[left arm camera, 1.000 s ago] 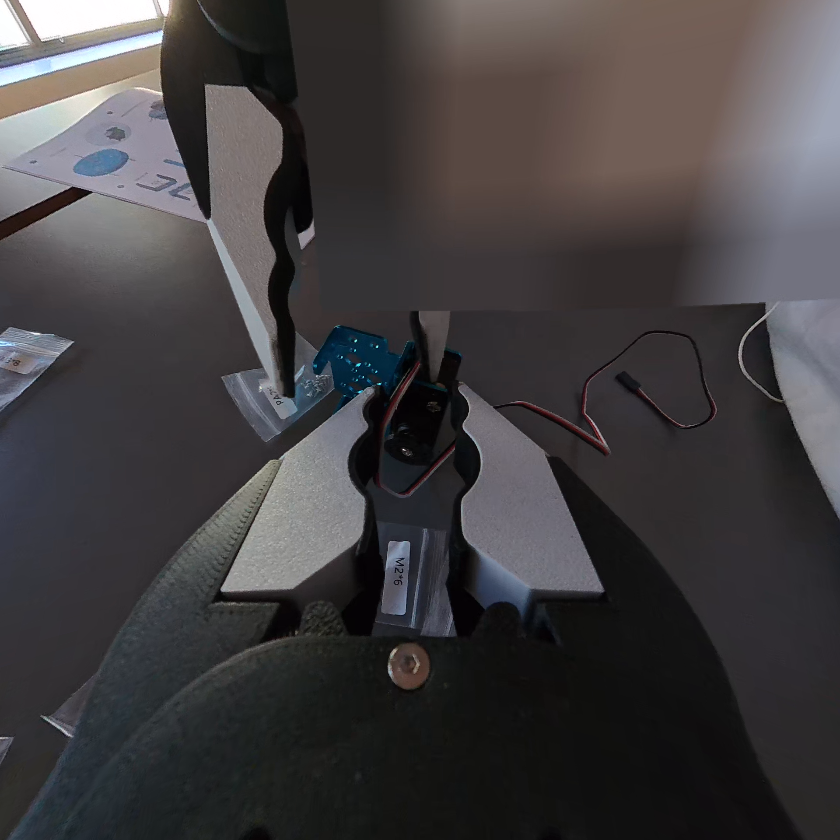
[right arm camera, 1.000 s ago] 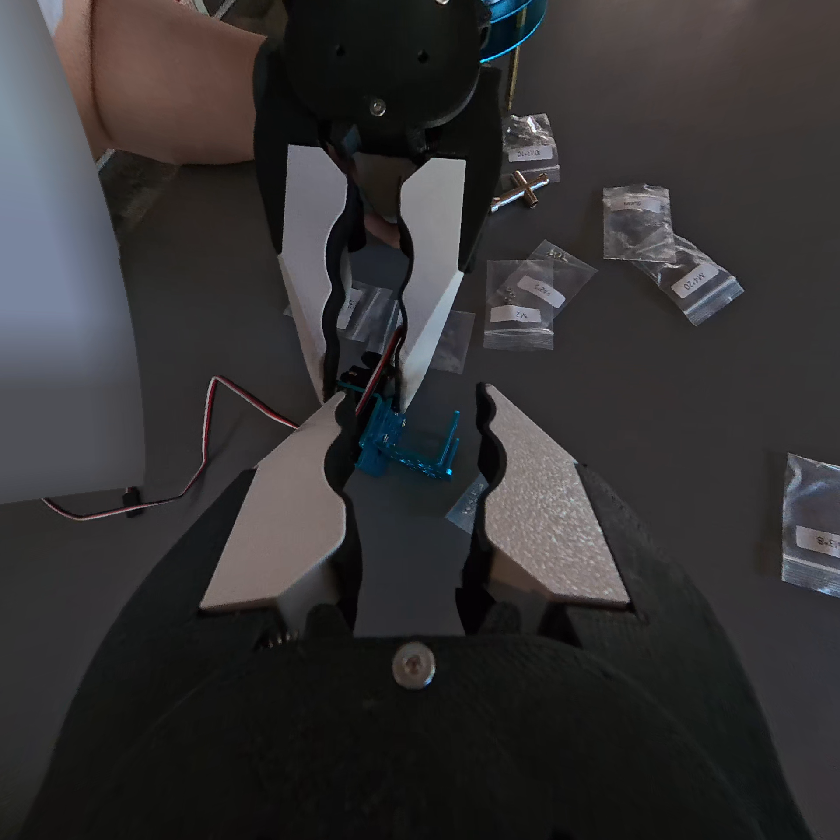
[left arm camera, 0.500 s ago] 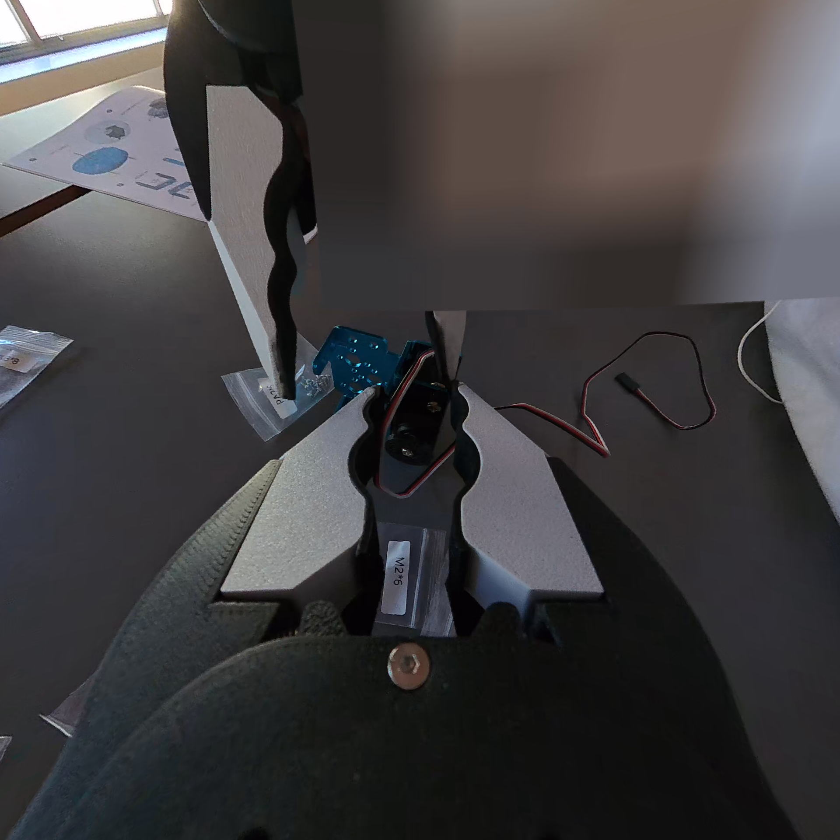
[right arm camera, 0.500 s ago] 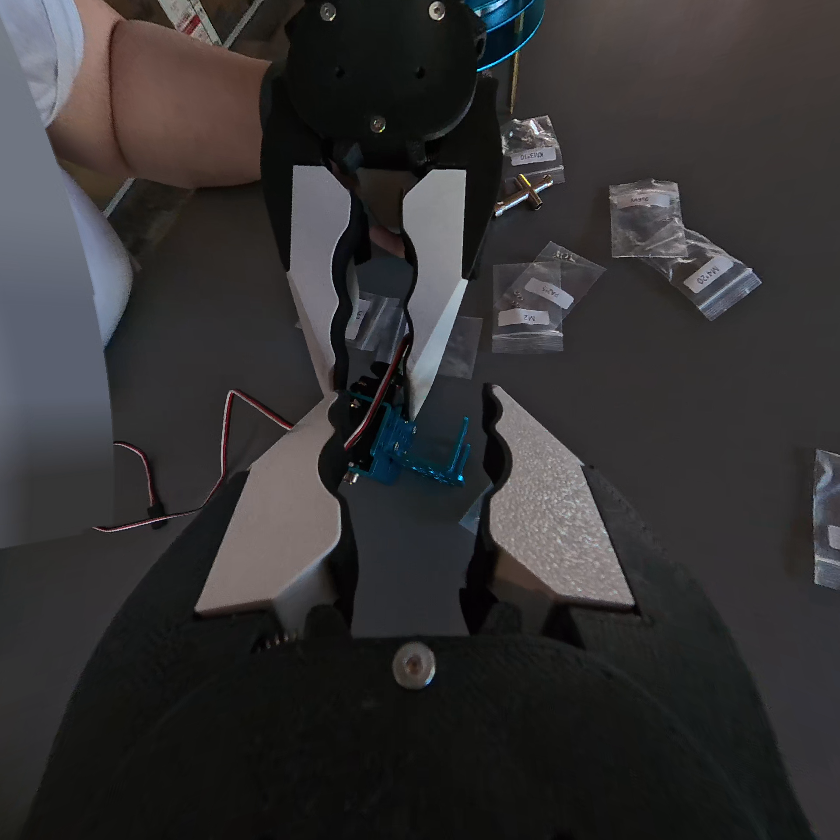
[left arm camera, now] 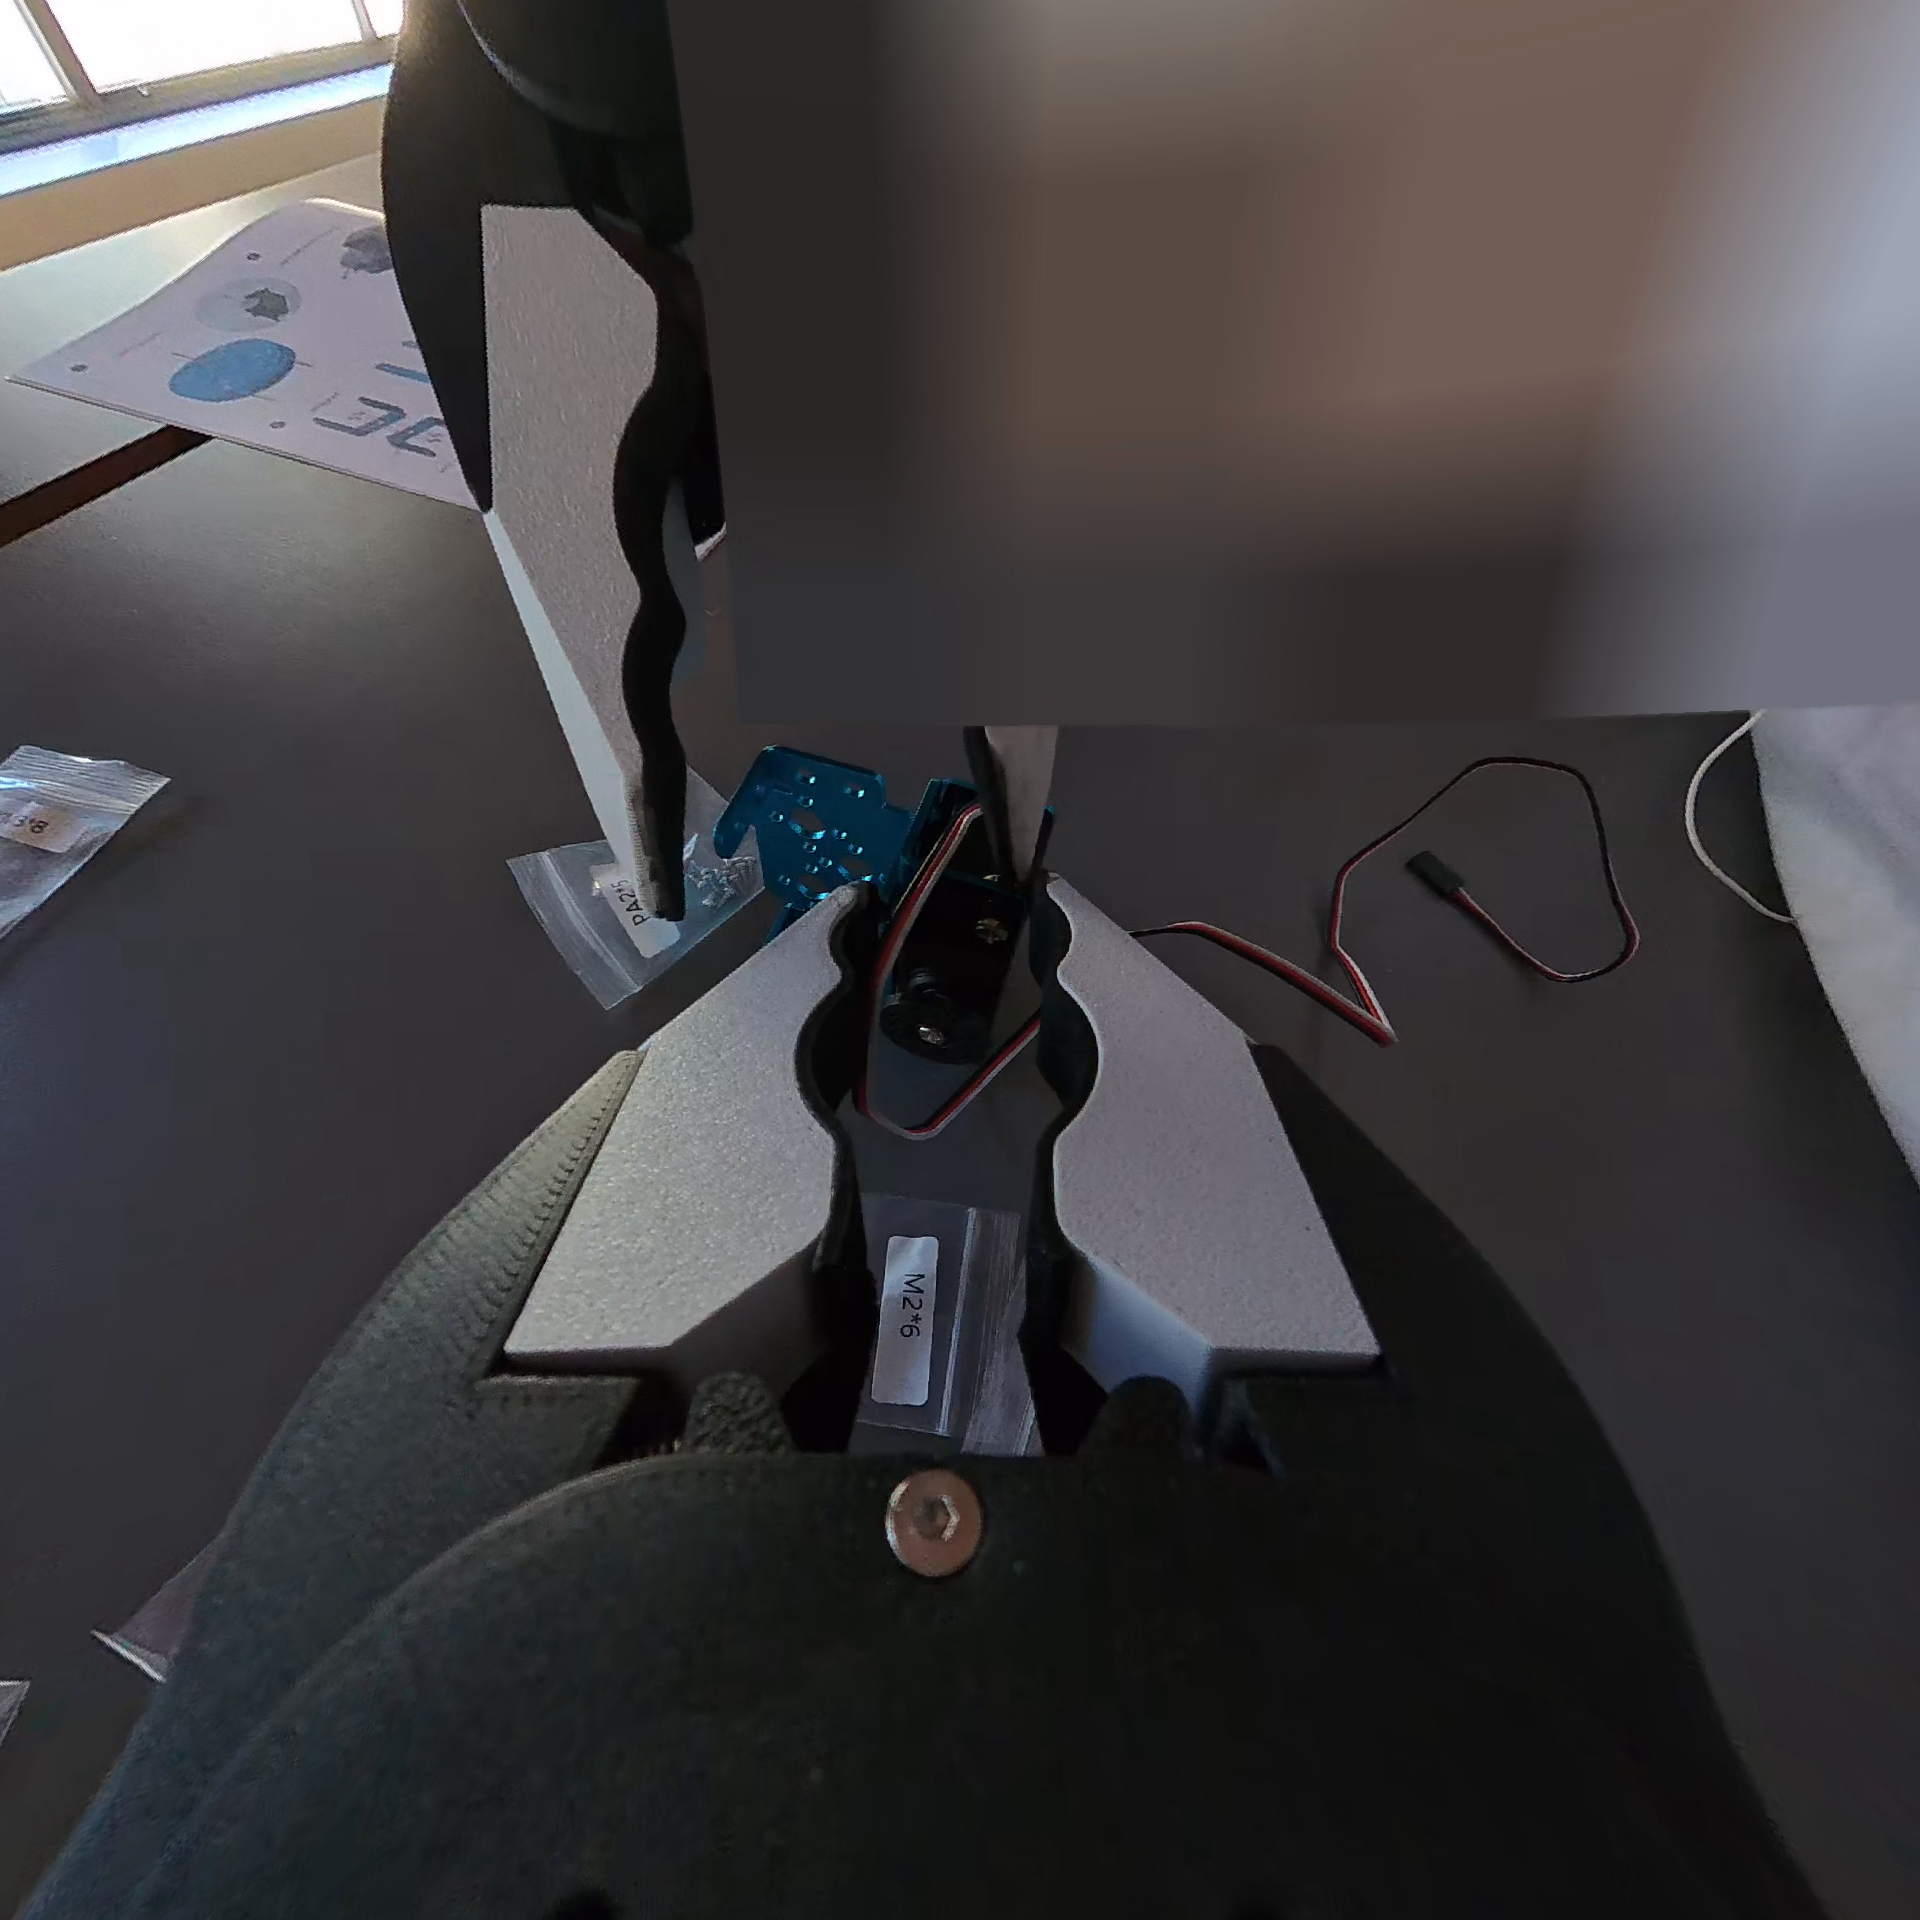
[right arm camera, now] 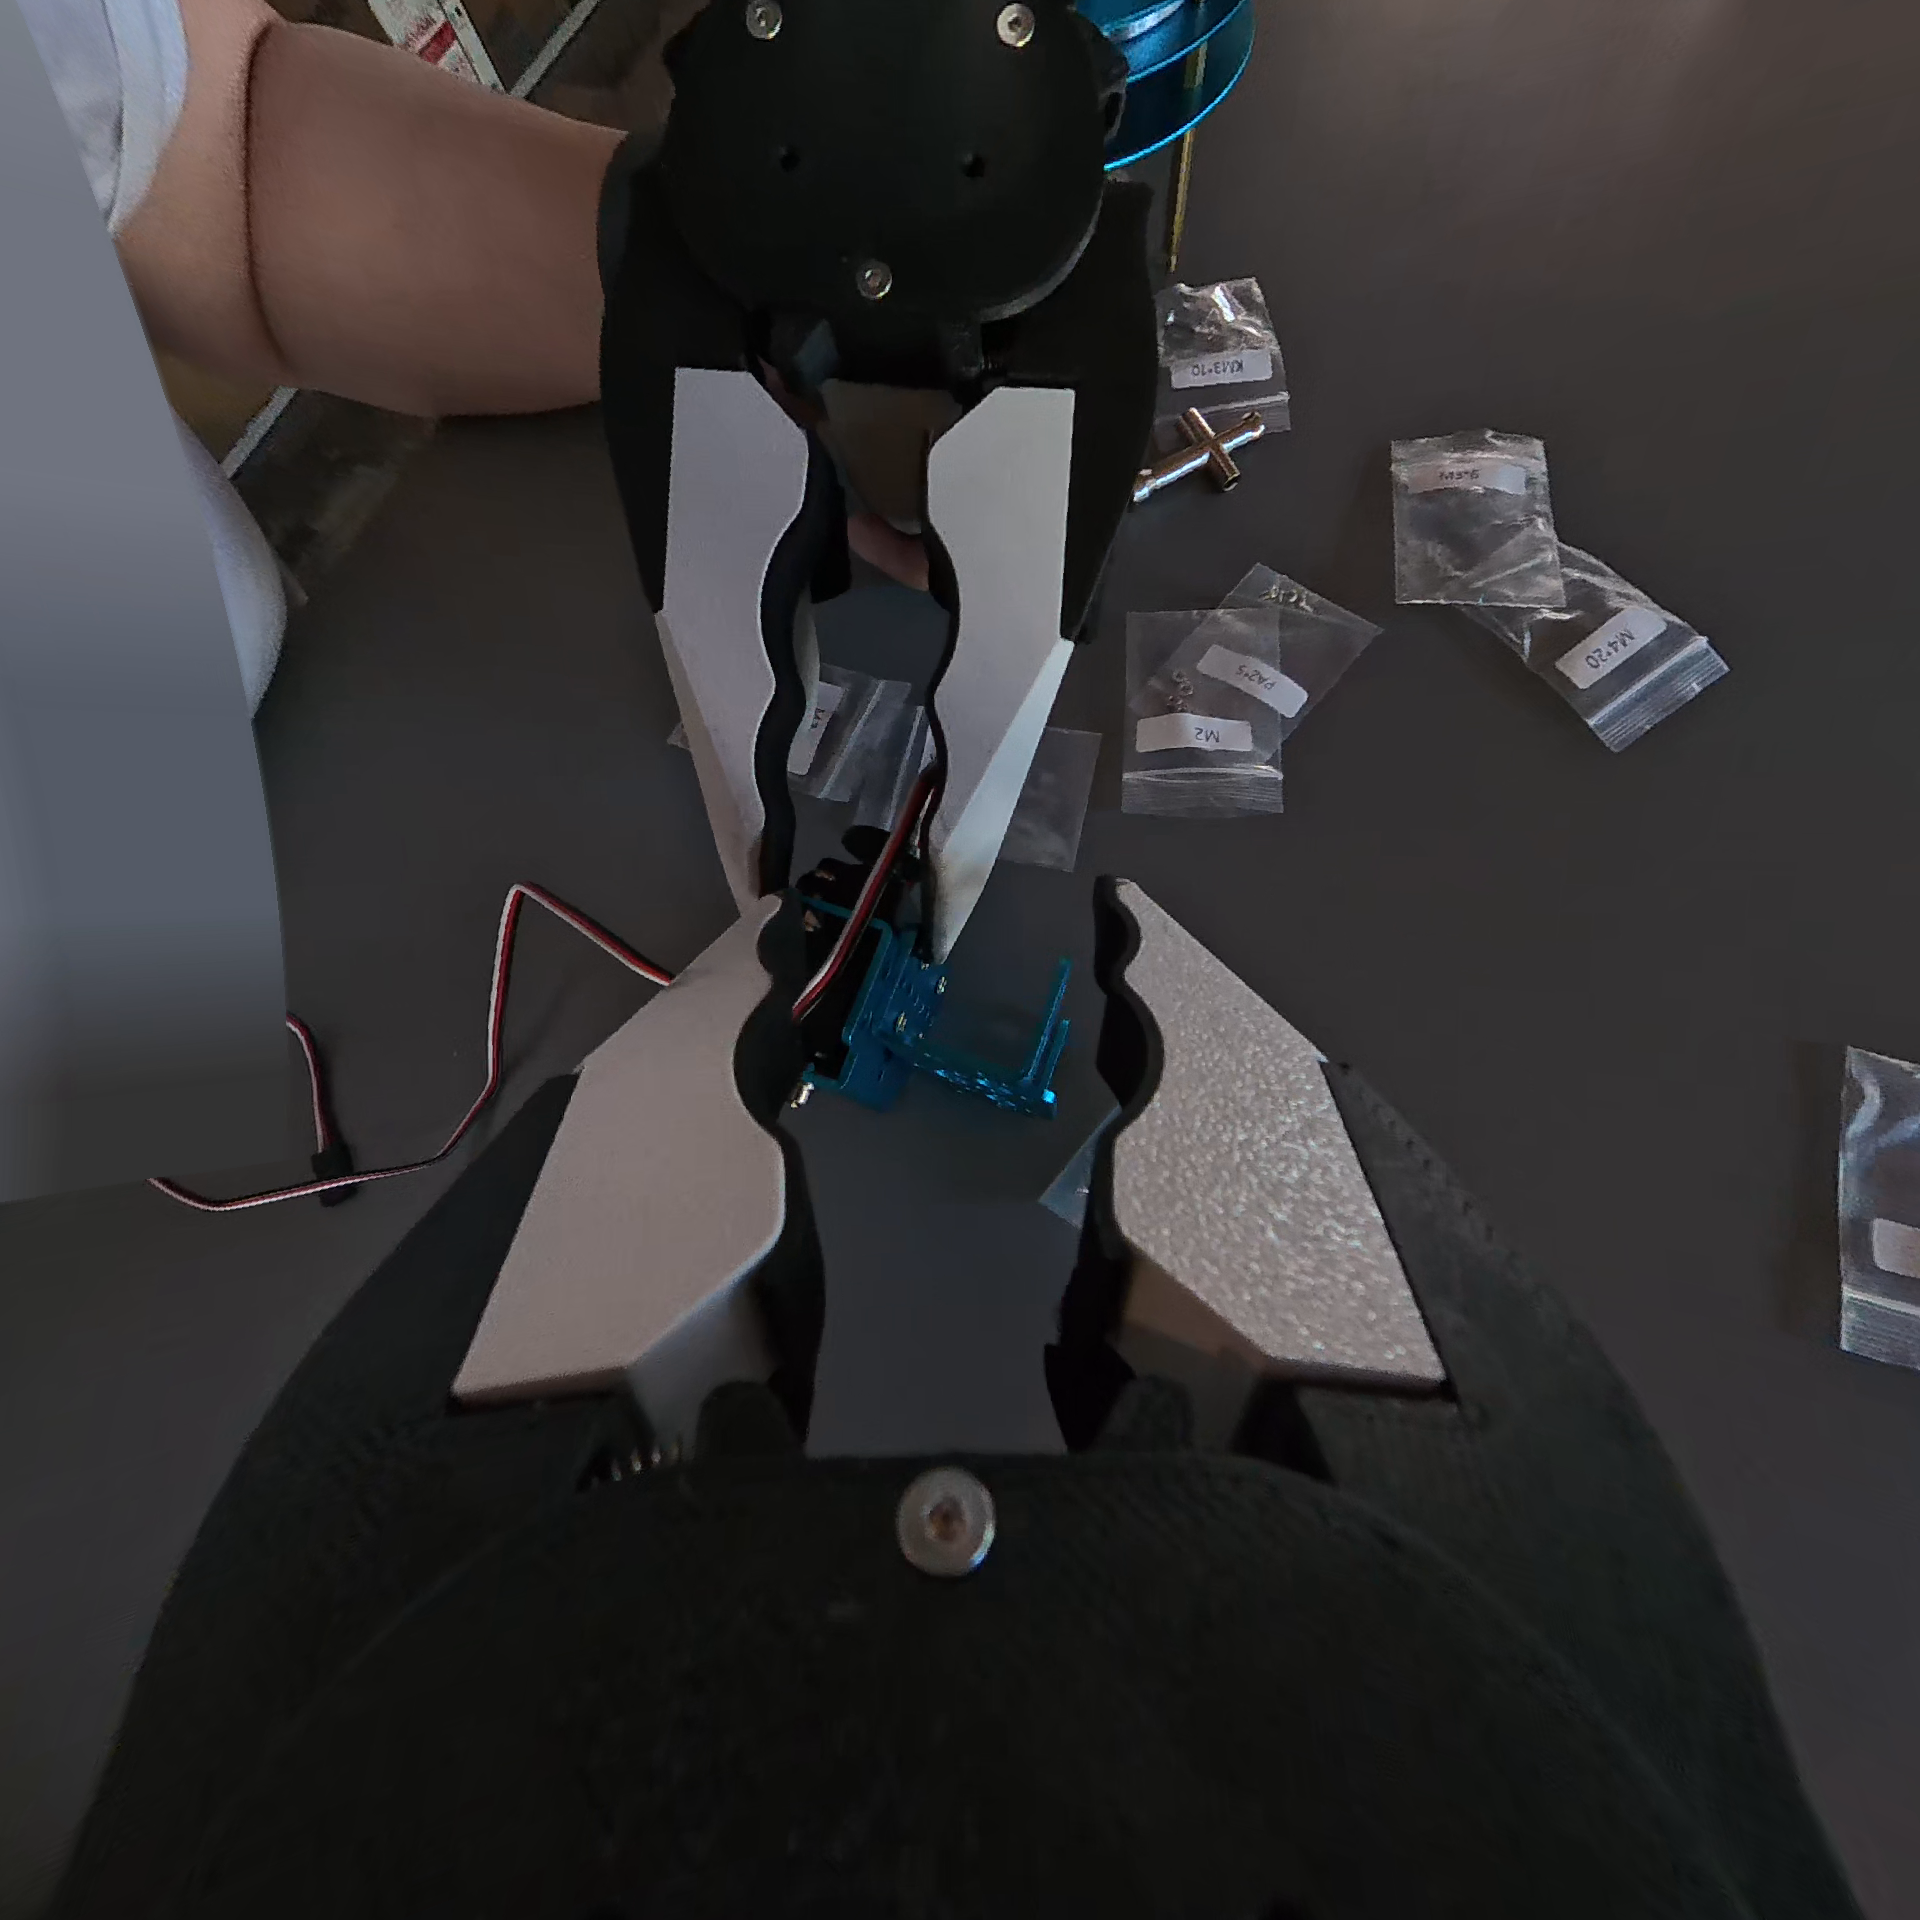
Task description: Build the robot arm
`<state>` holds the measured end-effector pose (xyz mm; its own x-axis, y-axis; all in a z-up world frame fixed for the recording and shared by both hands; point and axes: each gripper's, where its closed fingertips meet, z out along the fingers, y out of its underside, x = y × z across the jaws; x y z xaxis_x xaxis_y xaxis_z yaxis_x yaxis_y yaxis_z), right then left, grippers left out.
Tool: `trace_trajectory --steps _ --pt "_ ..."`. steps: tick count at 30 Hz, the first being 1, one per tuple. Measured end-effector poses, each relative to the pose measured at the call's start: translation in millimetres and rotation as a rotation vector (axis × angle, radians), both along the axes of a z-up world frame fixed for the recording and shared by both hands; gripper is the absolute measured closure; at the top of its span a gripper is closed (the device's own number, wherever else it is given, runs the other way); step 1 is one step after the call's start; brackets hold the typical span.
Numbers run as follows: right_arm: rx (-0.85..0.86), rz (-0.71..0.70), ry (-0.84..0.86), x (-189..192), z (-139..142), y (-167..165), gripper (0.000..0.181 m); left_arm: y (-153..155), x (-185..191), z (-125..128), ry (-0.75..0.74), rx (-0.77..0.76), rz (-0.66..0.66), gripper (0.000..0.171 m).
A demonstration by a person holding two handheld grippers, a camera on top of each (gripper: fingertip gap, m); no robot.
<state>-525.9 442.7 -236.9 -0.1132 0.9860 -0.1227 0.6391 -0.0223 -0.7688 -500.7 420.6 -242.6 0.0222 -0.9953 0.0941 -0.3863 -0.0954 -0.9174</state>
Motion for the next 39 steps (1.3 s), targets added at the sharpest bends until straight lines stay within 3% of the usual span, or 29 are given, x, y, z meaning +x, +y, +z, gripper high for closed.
trace_trajectory --steps 18,25,39 --pt "0.050 0.017 0.033 0.6 9.4 -1.4 0.134 0.4 -0.6 -0.2 0.000 -0.006 0.000 0.143" --pt "0.165 0.063 -0.006 1.3 5.0 -5.9 0.134 -0.1 -0.7 -0.2 0.000 -0.005 -0.003 0.143" --pt "0.151 0.043 -0.011 1.6 8.2 -5.3 0.138 0.1 -0.8 -0.1 0.001 -0.006 -0.002 0.143"
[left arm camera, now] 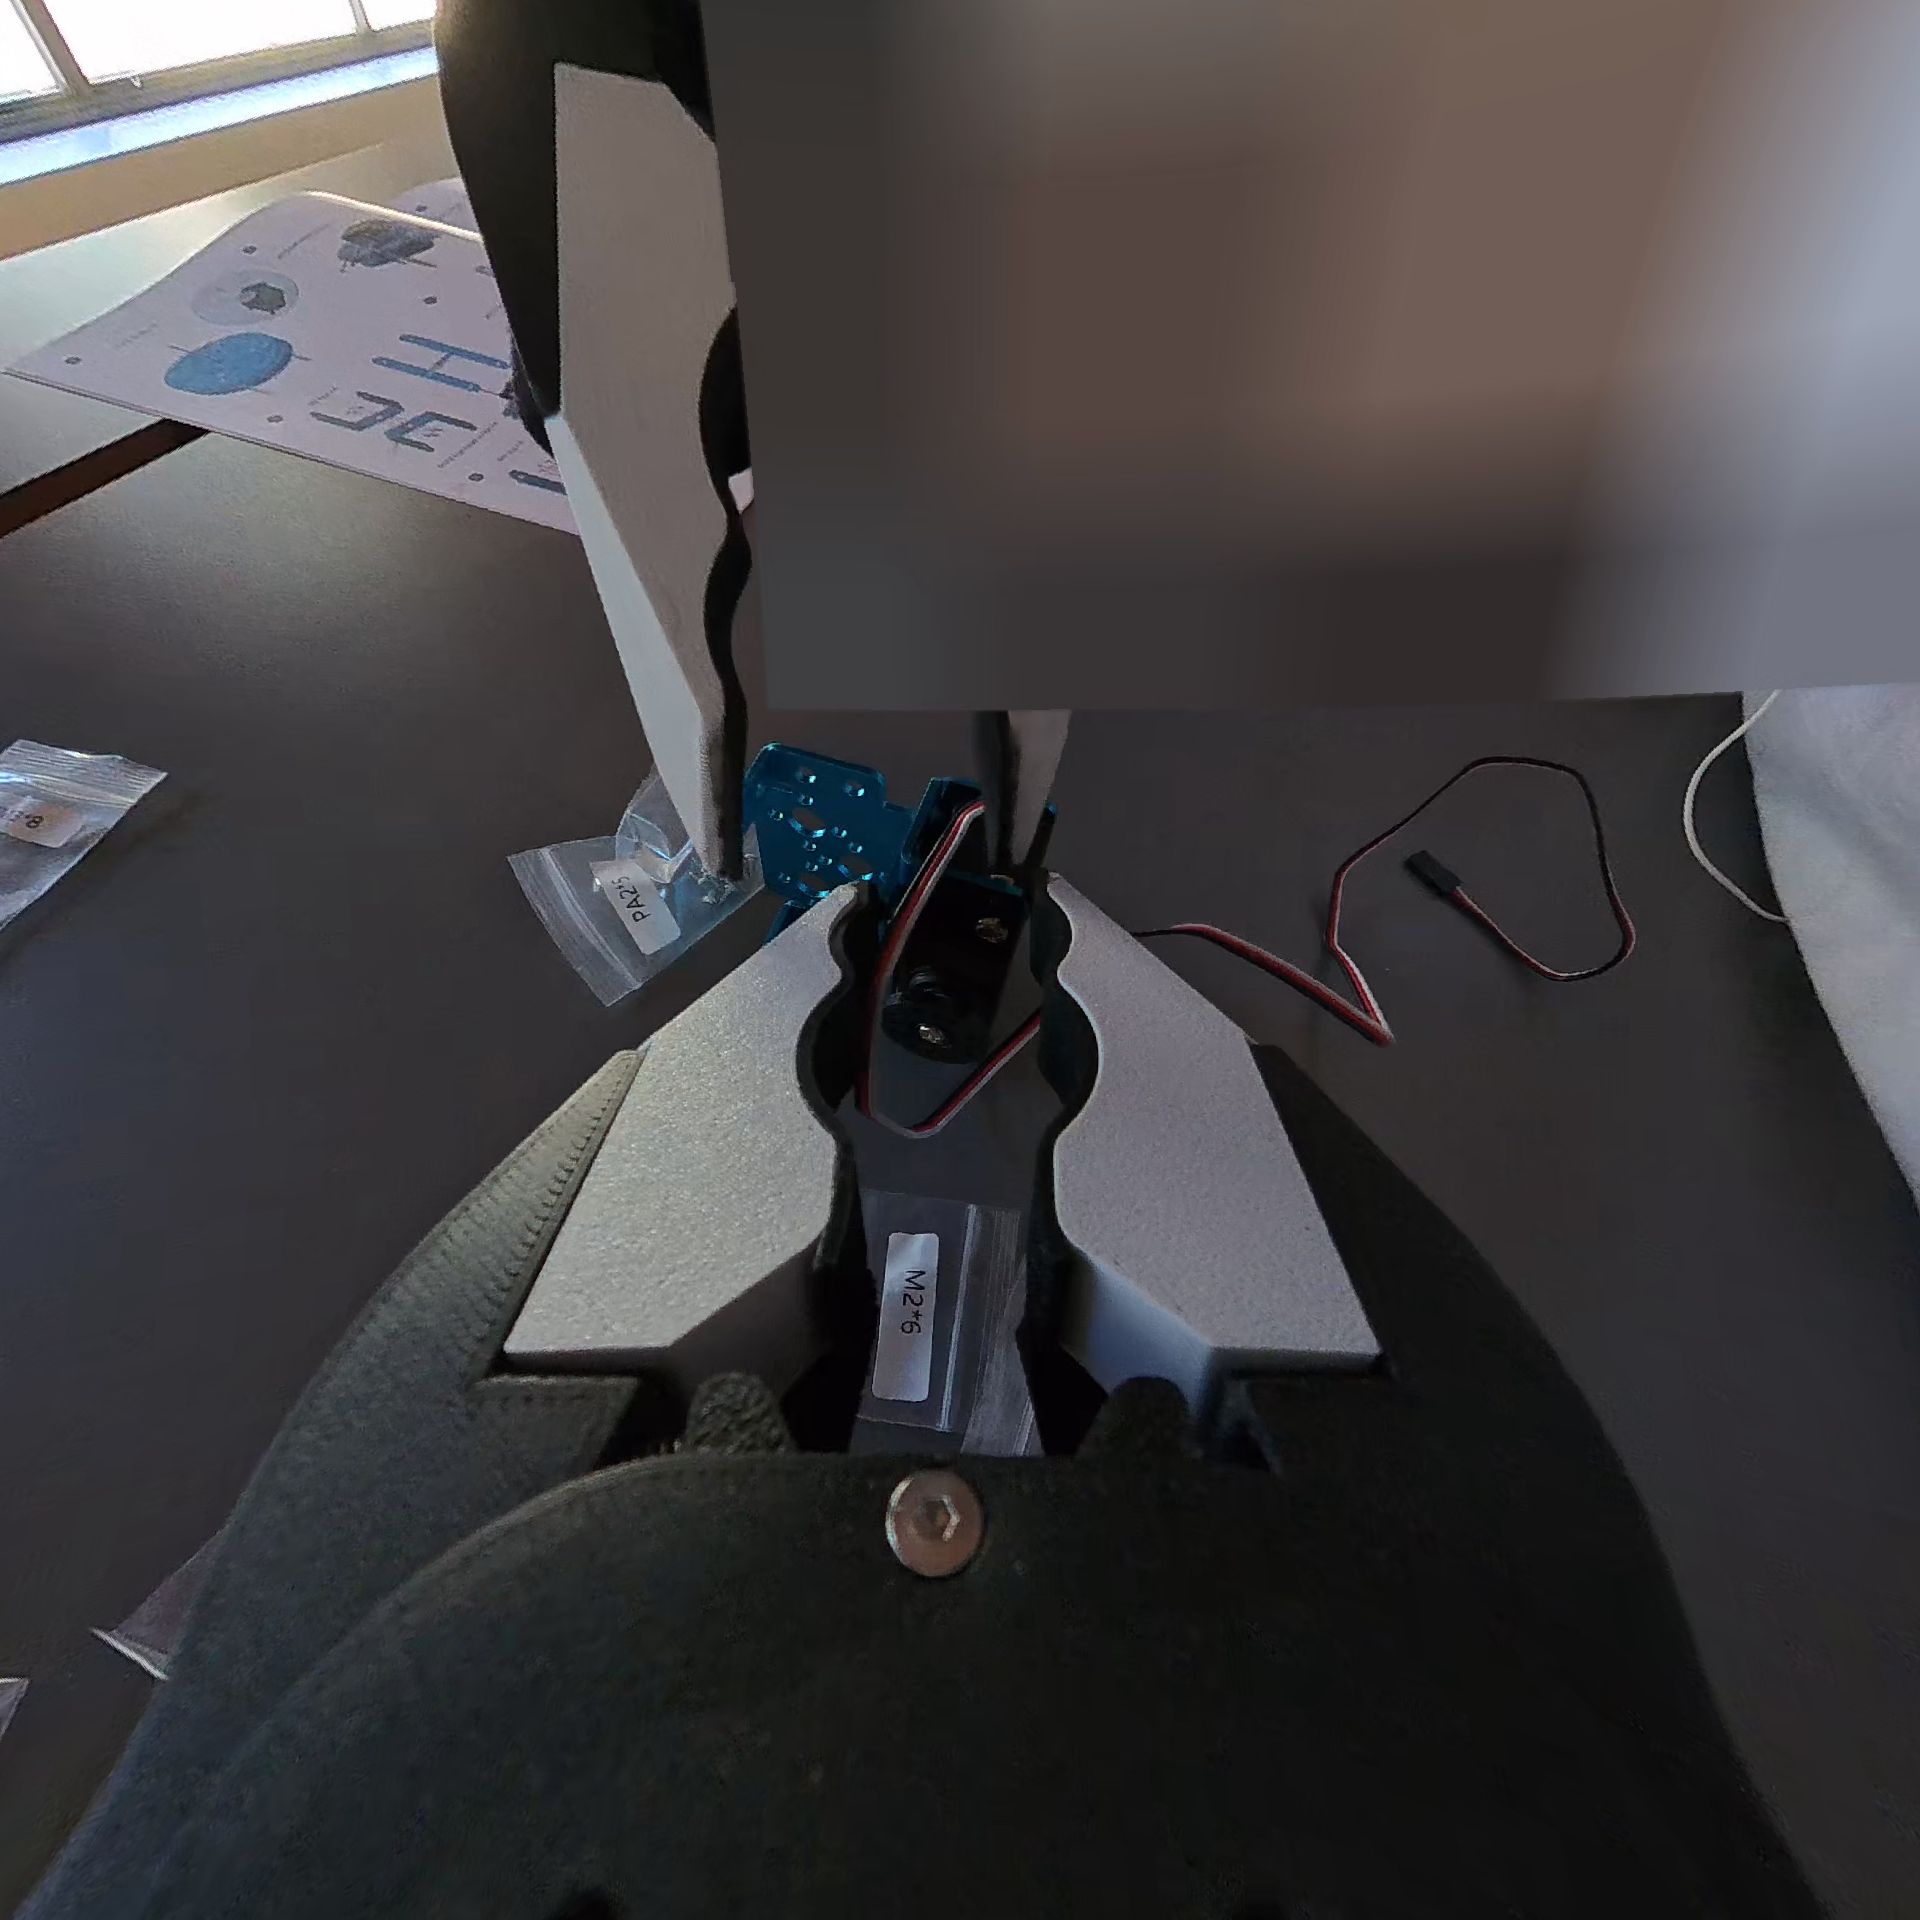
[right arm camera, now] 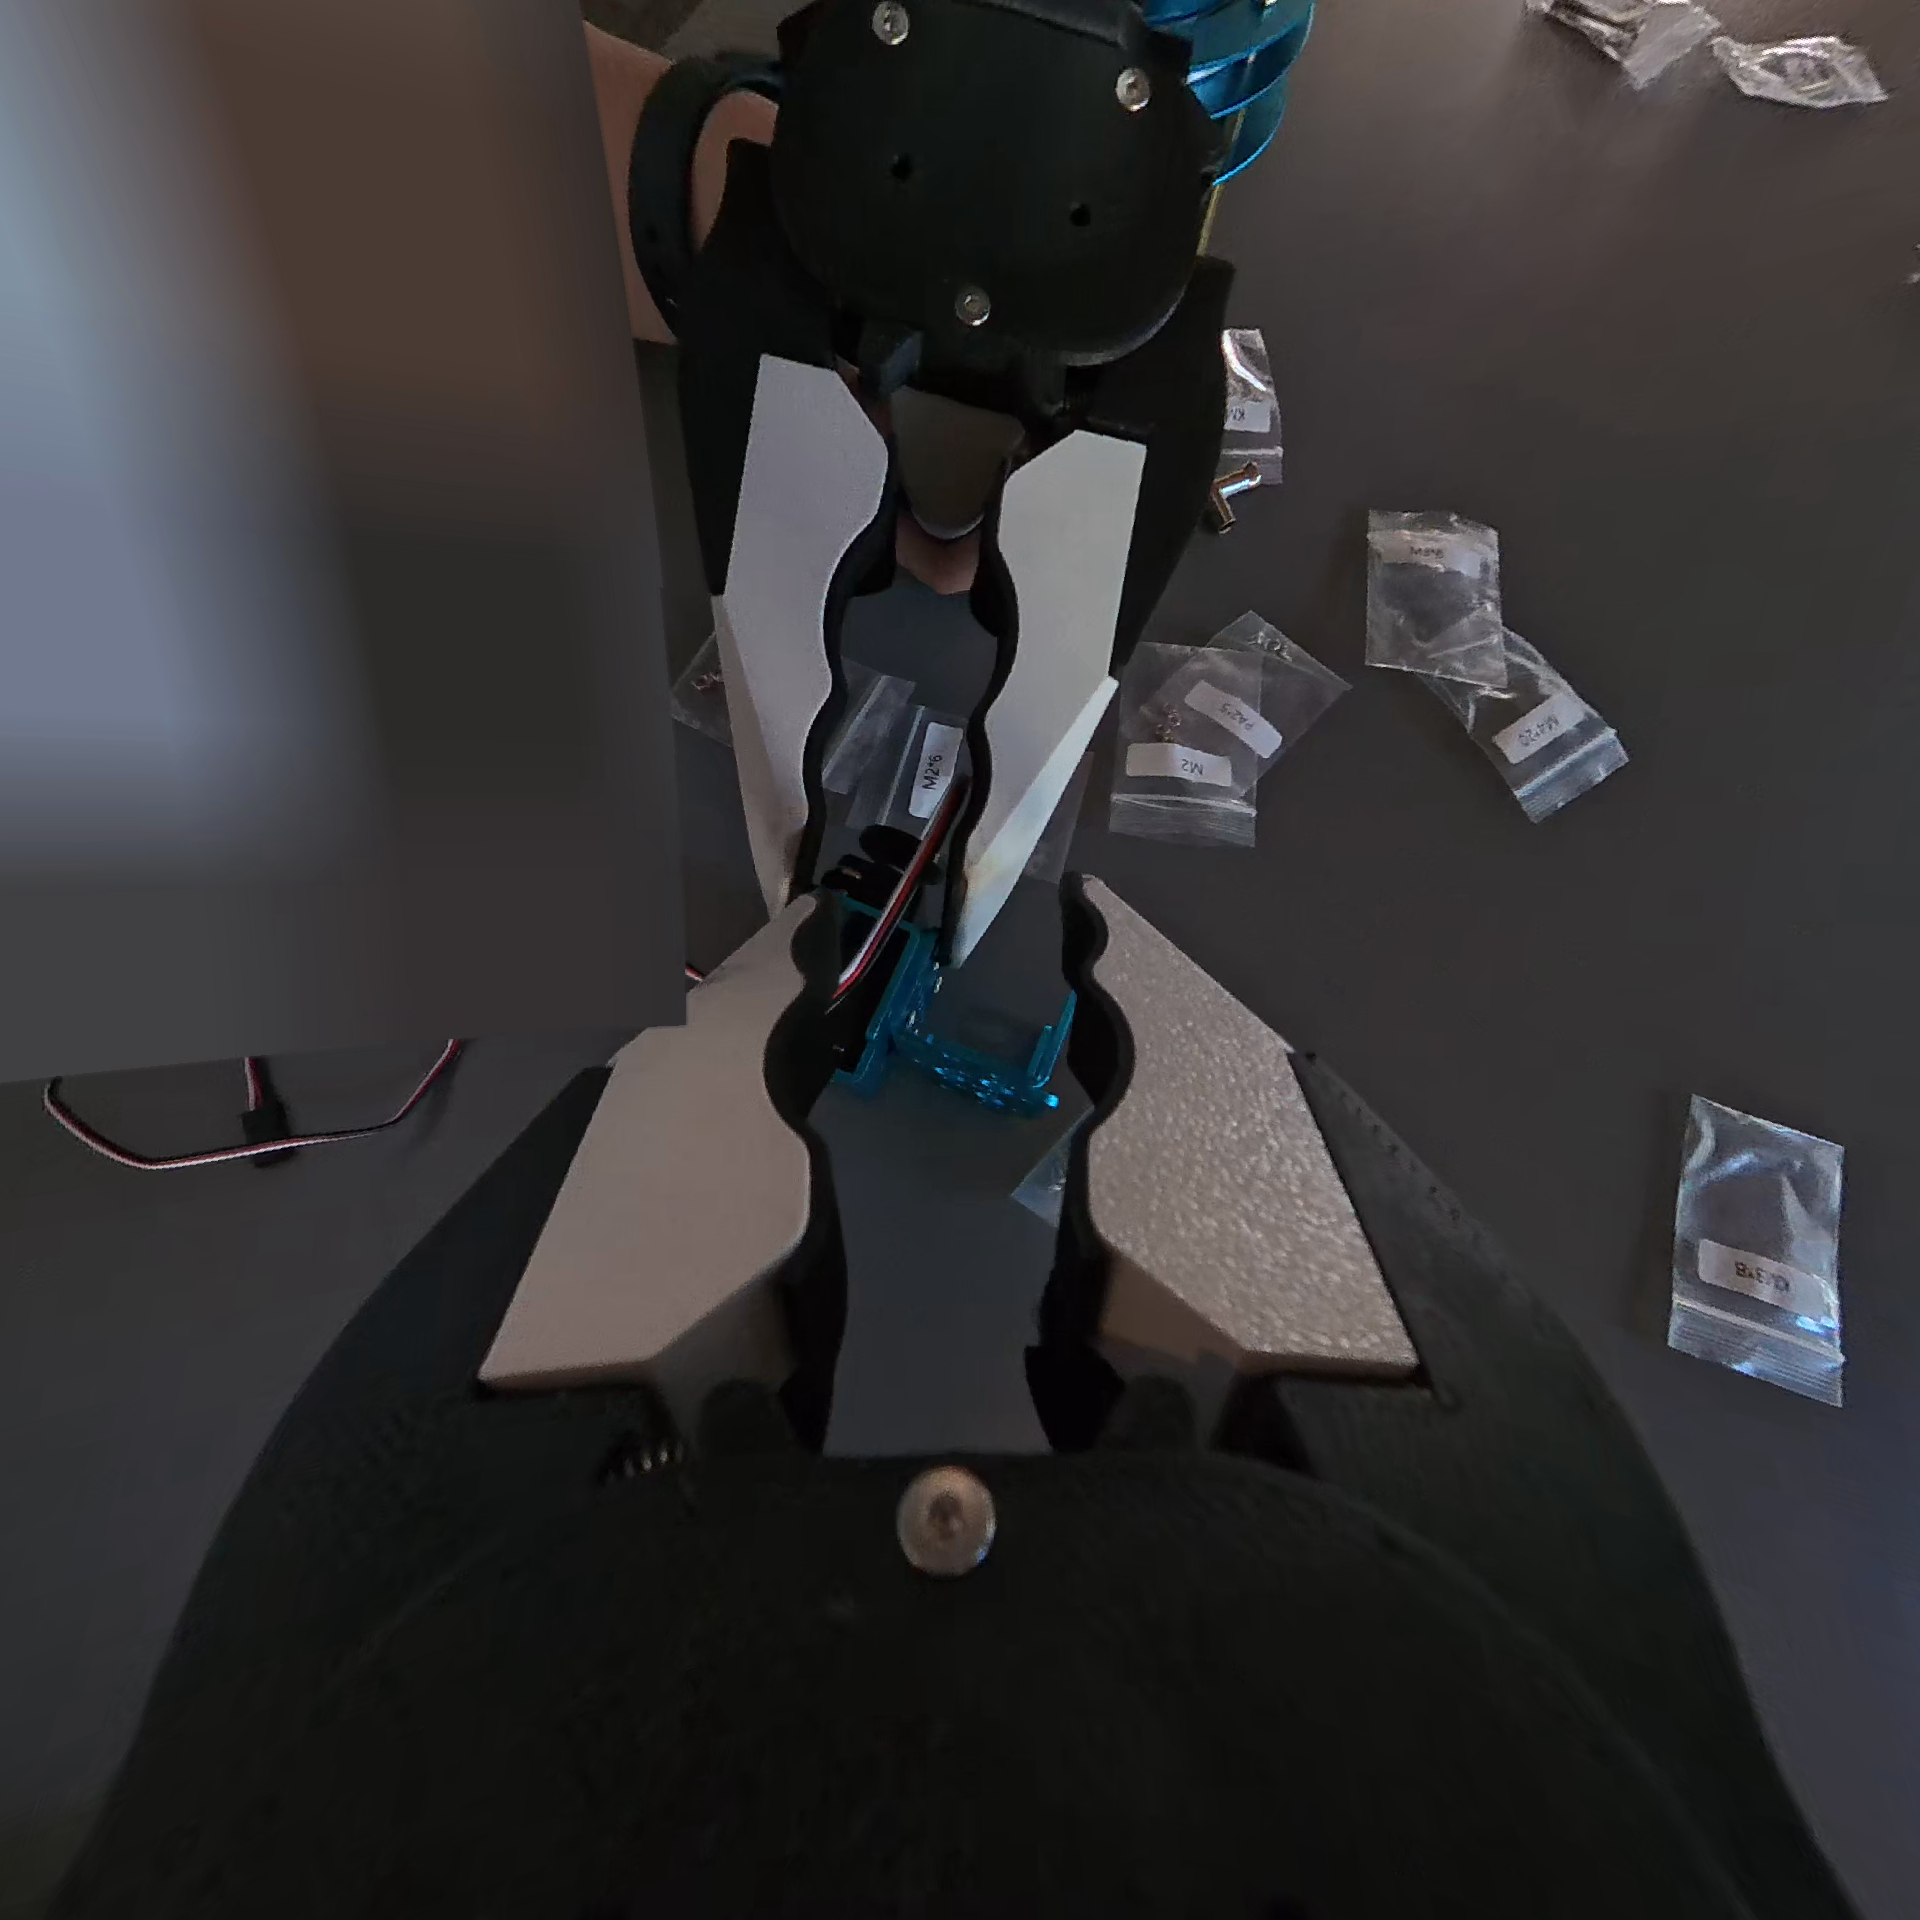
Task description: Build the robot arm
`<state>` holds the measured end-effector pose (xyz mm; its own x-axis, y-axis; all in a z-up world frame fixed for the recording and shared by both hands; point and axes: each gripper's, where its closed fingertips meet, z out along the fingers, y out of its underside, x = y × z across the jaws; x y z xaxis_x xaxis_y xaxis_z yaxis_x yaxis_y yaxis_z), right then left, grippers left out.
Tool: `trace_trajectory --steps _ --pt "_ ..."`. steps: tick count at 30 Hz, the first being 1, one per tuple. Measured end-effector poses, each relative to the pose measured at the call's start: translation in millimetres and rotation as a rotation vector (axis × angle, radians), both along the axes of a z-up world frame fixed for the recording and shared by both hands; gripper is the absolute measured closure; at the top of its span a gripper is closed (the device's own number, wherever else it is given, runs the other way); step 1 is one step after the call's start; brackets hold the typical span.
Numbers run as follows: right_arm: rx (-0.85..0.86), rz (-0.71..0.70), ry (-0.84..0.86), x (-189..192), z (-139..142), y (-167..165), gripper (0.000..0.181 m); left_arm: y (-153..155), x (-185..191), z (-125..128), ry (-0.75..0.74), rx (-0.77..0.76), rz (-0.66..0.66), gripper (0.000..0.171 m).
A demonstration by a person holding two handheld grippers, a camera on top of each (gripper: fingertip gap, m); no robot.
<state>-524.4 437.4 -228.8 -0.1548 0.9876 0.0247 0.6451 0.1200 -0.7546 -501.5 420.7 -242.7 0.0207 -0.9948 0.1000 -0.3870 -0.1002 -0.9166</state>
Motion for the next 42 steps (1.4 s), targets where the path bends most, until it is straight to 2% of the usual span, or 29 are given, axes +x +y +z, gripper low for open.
trace_trajectory --steps 7,11,26,29,30,33,37,42 --pt "-0.030 -0.017 -0.026 1.3 -4.7 0.6 0.137 -0.2 -0.2 -0.1 0.000 0.004 0.000 0.143" --pt "0.000 -0.024 -0.037 2.5 -5.0 2.8 0.144 -0.1 -0.1 -0.1 0.001 0.004 0.001 0.143" --pt "-0.083 -0.018 -0.028 0.2 -4.9 -4.4 0.140 -0.5 0.0 -0.2 0.001 0.002 -0.004 0.143" --pt "-0.051 -0.016 -0.028 0.4 -4.8 -2.6 0.140 -0.3 -0.5 -0.1 0.000 -0.003 -0.003 0.143" --pt "-0.018 -0.021 -0.026 0.9 -3.9 0.4 0.146 0.0 -0.6 -0.1 0.000 -0.004 -0.002 0.143" --pt "-0.002 -0.024 -0.024 2.2 -1.8 1.0 0.149 0.4 -0.4 -0.1 0.001 -0.002 0.000 0.143" --pt "-0.099 -0.015 -0.020 2.2 0.4 -6.4 0.144 0.3 -0.4 -0.2 0.001 -0.002 0.000 0.143" --pt "-0.106 -0.014 -0.054 2.6 -7.6 -7.4 0.139 -0.1 -0.8 -0.3 0.002 -0.002 -0.005 0.143"
